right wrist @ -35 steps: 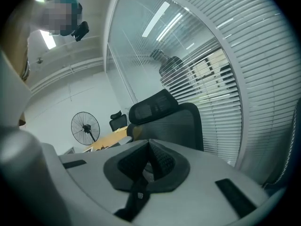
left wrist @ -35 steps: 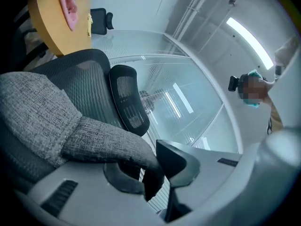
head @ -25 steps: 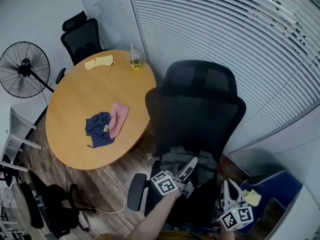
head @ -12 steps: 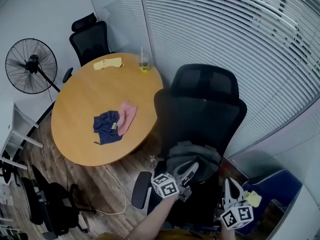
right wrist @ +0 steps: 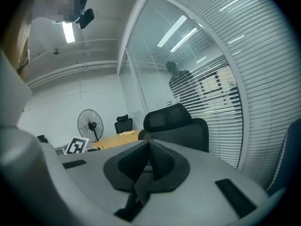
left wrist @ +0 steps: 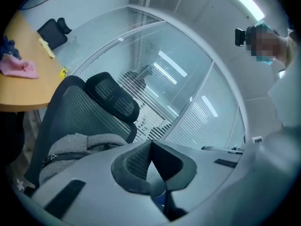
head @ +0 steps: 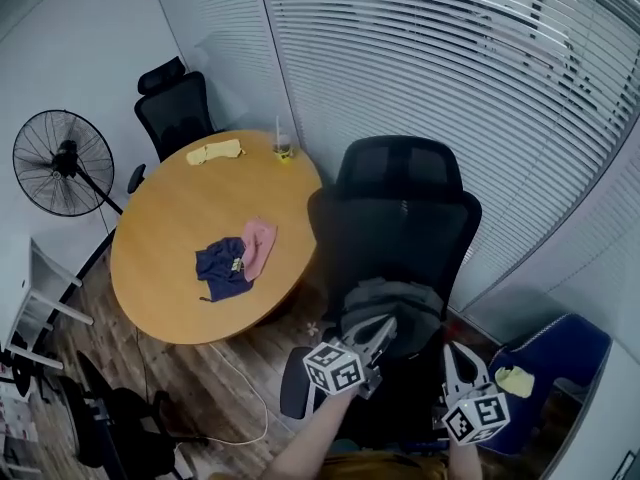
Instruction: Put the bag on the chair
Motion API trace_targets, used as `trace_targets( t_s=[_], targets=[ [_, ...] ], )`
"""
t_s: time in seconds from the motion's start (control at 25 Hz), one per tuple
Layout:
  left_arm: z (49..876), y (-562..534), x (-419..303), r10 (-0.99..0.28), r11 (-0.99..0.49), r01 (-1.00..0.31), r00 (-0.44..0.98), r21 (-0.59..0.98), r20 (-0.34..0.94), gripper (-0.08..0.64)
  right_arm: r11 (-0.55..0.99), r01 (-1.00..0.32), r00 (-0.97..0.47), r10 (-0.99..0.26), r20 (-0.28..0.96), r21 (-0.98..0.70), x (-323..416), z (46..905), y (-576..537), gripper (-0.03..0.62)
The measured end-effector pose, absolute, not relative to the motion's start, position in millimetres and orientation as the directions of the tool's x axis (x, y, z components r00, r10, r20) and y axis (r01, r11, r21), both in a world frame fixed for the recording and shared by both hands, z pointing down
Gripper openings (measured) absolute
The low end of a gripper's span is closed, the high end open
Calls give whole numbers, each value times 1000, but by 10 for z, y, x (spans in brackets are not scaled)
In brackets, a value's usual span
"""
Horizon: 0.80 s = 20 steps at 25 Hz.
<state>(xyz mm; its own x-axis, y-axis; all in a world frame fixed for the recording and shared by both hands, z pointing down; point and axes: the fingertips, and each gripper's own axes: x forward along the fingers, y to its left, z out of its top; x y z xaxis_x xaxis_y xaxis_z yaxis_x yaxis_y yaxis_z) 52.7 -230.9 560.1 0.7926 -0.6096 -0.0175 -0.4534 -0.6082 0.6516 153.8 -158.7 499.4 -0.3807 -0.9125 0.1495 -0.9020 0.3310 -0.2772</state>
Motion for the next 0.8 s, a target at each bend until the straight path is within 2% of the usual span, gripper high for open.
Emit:
trace_targets(
  t_s=[0.4, 0.68, 0.8],
  targets=[
    [5167, -1920, 334, -617, -663, -540, 786, 519, 30, 23, 350, -911, -378, -919, 107, -217, 1367, 4768, -1352, 12],
    [4820, -1540, 243, -634, -681, -577, 772, 450, 30, 23, 336, -935, -348, -930, 115, -109, 1315, 4606, -1104, 12],
    [4723, -1424, 242, -610, -714, -550, 792, 433, -1, 23, 328, -939, -338, -936, 104, -100, 1319, 4531, -1020, 13]
  ],
)
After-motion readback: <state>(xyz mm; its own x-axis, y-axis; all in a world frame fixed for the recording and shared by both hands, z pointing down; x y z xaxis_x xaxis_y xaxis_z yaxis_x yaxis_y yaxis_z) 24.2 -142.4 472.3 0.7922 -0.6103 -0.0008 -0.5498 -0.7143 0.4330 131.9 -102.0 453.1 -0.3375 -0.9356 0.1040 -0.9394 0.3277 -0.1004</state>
